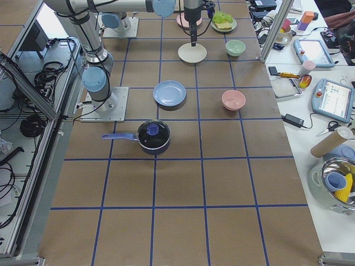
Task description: Stack three plates with pink and blue
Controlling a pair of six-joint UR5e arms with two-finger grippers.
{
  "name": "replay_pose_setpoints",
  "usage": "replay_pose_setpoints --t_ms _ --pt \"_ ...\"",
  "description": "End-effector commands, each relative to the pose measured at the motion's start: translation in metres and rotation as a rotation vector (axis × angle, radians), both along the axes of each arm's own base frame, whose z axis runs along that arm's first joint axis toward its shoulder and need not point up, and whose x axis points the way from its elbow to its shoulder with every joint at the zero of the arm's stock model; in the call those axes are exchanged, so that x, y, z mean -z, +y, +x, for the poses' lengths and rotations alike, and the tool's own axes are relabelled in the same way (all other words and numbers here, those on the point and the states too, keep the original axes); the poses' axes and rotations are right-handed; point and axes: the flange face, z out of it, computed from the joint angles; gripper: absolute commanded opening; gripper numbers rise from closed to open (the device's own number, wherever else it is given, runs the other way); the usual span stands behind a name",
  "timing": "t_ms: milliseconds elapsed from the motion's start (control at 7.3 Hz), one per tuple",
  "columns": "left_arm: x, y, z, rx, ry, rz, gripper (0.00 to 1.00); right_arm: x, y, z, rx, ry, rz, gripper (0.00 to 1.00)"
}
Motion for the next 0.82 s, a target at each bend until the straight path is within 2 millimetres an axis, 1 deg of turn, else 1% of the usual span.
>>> replay_pose_setpoints --t_ms 0,685 --pt "-0.0017 0.0009 -0.0003 0.001 0.003 -0.002 1.00 0.0008 0.0004 -0.0002 0.003 0.001 0.001 1.00" --pt "-0.0029 0.0041 0.0010 0.002 0.000 -0.002 1.00 0.0010 0.0006 -0.0006 0.003 0.006 0.003 1.00"
